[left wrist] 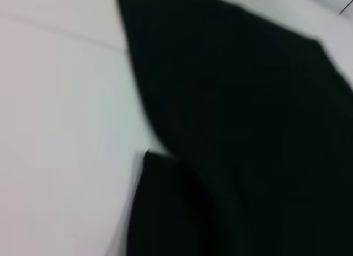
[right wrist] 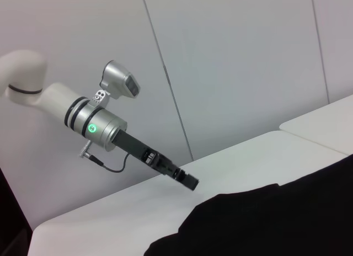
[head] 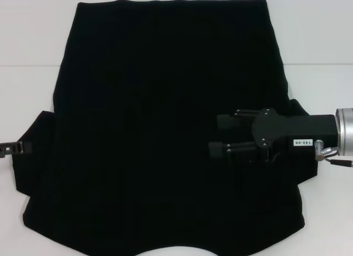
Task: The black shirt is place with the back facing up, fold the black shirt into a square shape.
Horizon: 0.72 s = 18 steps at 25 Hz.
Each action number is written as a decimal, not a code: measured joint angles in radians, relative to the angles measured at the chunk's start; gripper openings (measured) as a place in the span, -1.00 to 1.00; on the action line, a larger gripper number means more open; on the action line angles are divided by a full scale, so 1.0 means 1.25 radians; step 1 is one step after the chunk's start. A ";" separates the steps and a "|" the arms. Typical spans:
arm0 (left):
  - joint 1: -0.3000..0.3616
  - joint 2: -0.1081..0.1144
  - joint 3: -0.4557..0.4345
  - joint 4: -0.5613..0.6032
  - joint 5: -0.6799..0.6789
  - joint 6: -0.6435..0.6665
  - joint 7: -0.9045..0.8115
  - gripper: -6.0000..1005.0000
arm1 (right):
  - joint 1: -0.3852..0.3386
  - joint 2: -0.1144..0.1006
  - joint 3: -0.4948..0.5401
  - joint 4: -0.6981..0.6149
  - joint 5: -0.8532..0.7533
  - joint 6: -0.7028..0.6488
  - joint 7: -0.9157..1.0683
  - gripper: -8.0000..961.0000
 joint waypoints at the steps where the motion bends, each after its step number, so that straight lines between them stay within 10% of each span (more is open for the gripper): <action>1: -0.005 0.001 0.002 0.006 0.022 0.004 -0.014 0.86 | 0.000 0.000 0.001 0.000 0.000 0.000 0.000 0.80; 18: -0.071 -0.002 0.009 -0.027 0.186 -0.059 -0.088 0.68 | -0.008 0.000 0.007 0.000 0.002 -0.006 0.002 0.80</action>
